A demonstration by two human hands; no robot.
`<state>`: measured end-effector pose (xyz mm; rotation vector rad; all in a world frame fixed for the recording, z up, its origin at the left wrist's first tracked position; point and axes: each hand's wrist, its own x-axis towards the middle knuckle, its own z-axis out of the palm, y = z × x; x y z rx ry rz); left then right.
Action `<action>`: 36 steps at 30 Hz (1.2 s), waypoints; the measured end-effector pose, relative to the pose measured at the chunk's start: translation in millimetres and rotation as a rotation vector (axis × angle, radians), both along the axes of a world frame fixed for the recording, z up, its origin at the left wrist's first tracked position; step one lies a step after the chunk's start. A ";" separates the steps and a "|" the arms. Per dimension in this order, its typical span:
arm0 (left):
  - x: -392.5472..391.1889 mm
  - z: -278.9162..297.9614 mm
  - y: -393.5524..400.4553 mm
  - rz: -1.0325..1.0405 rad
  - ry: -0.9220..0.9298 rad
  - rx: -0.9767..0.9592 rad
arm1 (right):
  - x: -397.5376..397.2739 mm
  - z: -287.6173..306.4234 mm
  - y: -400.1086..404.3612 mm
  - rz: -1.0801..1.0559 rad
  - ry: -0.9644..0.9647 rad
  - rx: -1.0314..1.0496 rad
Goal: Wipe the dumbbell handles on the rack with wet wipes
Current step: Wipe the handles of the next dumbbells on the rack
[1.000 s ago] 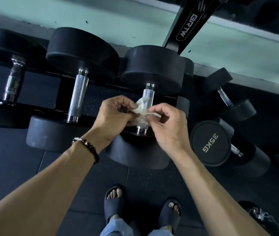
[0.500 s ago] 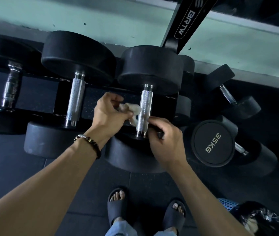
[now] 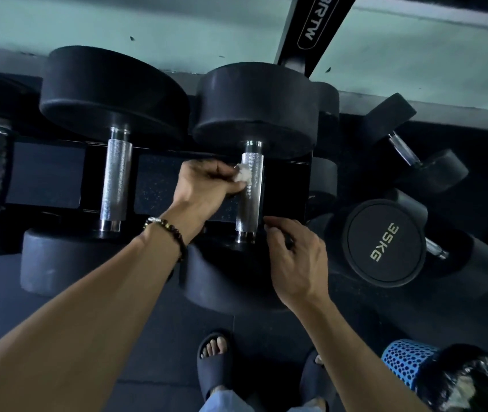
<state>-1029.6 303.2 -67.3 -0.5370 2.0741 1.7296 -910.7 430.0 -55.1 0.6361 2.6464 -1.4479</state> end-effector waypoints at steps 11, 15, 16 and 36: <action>-5.9 -4.3 6.3 0.057 -0.014 0.030 | 2.1 -1.6 0.8 -0.026 -0.010 -0.031; 4.8 5.3 -1.5 -0.093 -0.100 0.000 | 1.2 2.4 -0.5 -0.028 -0.016 -0.039; 1.3 8.3 2.9 -0.074 -0.077 0.004 | 1.1 2.2 -0.4 -0.026 -0.022 -0.037; 5.5 -2.4 -0.5 -0.238 -0.080 -0.160 | 3.1 -2.3 0.3 -0.028 0.038 -0.022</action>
